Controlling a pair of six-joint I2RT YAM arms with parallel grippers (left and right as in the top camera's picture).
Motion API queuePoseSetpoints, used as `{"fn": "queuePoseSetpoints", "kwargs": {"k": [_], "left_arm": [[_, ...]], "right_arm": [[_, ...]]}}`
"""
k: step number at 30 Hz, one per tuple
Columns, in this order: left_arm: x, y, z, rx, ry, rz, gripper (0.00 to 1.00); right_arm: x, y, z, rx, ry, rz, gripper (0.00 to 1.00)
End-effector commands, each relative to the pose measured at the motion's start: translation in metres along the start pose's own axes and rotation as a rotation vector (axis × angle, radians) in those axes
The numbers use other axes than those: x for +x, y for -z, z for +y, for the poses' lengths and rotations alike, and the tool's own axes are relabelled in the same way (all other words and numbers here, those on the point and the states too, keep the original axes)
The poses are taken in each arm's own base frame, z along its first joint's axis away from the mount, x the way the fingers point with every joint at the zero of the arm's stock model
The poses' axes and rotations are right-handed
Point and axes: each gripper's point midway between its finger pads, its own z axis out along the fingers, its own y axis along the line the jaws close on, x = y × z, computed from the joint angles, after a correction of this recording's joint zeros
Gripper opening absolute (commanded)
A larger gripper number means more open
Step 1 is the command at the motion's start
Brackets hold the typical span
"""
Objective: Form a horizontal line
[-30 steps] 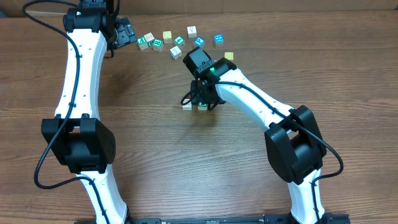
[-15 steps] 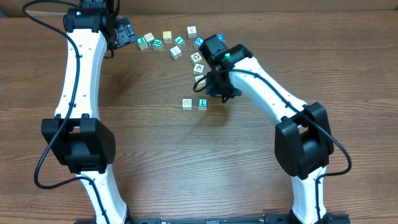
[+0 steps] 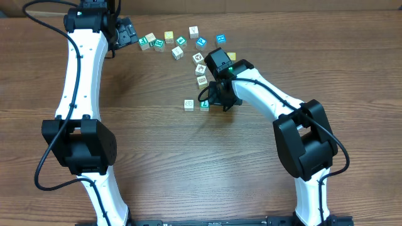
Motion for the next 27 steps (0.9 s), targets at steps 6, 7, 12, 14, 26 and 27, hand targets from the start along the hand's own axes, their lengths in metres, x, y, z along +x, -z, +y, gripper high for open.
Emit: {"fn": "queuePoseSetpoints", "kwargs": {"k": [6, 7, 12, 14, 26, 27], "left_arm": [[-0.005, 0.005, 0.000, 0.005, -0.008, -0.017, 1.00], [-0.005, 0.005, 0.000, 0.005, -0.008, -0.017, 1.00], [-0.005, 0.005, 0.000, 0.005, -0.008, -0.017, 1.00], [-0.005, 0.005, 0.000, 0.005, -0.008, -0.017, 1.00], [-0.005, 0.005, 0.000, 0.005, -0.007, -0.018, 1.00], [-0.005, 0.005, 0.000, 0.005, -0.008, -0.017, 1.00]], "right_arm": [[0.010, -0.006, 0.015, -0.094, 0.009, 0.025, 0.04], [0.010, -0.006, 0.017, -0.105, 0.010, 0.027, 0.04], [0.012, -0.005, 0.024, -0.141, 0.008, 0.045, 0.04], [0.013, -0.005, 0.023, -0.140, 0.002, 0.047, 0.04], [0.015, -0.004, 0.030, -0.178, 0.000, 0.063, 0.04], [0.015, -0.004, 0.030, -0.178, 0.000, 0.063, 0.04]]}}
